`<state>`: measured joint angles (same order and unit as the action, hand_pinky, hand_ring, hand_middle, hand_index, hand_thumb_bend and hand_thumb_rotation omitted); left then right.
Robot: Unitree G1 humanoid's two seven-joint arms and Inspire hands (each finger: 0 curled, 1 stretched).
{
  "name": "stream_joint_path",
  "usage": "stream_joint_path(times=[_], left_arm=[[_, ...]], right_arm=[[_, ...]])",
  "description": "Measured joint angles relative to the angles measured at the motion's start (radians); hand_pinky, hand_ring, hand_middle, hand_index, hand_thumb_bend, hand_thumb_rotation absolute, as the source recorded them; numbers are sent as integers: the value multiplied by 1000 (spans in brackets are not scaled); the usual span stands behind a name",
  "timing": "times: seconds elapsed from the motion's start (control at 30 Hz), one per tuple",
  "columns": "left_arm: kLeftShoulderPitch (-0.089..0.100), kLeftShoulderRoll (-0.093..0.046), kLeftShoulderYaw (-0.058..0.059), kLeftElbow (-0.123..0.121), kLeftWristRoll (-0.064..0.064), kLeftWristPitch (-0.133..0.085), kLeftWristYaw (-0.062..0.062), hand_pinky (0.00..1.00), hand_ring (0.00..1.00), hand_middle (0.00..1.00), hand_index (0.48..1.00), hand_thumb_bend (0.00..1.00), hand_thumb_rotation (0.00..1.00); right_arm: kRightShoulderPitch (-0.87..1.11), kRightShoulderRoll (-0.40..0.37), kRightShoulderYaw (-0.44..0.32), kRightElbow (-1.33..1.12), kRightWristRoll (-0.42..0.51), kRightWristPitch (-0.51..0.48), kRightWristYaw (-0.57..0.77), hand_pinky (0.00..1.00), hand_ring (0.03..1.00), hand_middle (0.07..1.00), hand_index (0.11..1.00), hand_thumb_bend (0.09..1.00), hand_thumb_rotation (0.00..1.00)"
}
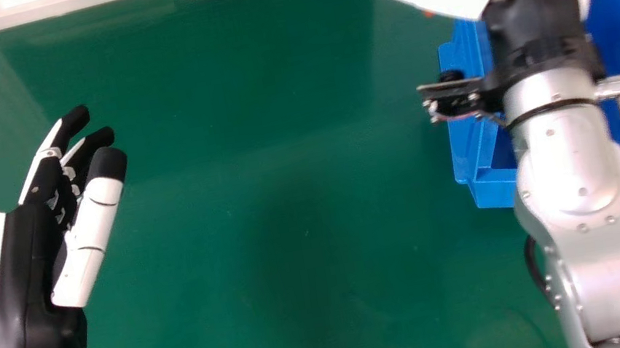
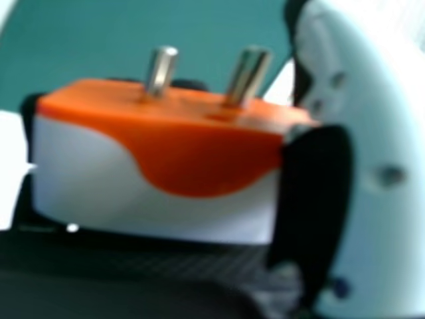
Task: Pick all objects and put in blue box
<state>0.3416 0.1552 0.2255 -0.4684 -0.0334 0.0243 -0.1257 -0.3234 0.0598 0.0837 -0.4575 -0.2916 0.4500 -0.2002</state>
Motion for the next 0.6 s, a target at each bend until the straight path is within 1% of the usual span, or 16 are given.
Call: stream_joint_path(times=[0.03,0.17,0.23,0.27,0.3,0.37,0.5,0.6], left_arm=[[0,0,1,0,-6,0,-1,785,855,859,895,729,818],[-1,0,7,2,-8,0,-2,784,854,858,896,739,817],[-1,0,11,8,-10,0,-3,784,854,858,895,738,817],[-1,0,13,10,-12,0,-3,784,854,858,895,738,817],[-1,0,16,11,-19,0,-3,784,854,858,895,738,815],[-3,0,18,12,-25,0,-3,783,853,859,895,740,813],[-10,0,18,18,-26,0,-3,782,853,860,895,756,812],[-17,0,18,32,-26,-3,-3,782,852,860,894,760,812]], right_arm=[[0,-2,-11,-5,0,1,0,325,423,484,496,496,0],[1,-12,-62,-11,4,-1,-2,321,417,484,500,495,0],[2,-18,-94,-1,10,-9,-6,322,419,489,495,495,0],[2,-22,-109,12,11,-17,-10,322,419,489,495,495,0],[4,-24,-119,23,12,-24,-12,323,419,496,492,495,0],[7,-28,-138,40,11,-29,-21,324,419,503,490,495,0],[16,-50,-173,108,9,-68,-39,324,418,512,486,494,0],[16,-82,-201,187,3,-108,-64,324,417,514,484,494,0]])
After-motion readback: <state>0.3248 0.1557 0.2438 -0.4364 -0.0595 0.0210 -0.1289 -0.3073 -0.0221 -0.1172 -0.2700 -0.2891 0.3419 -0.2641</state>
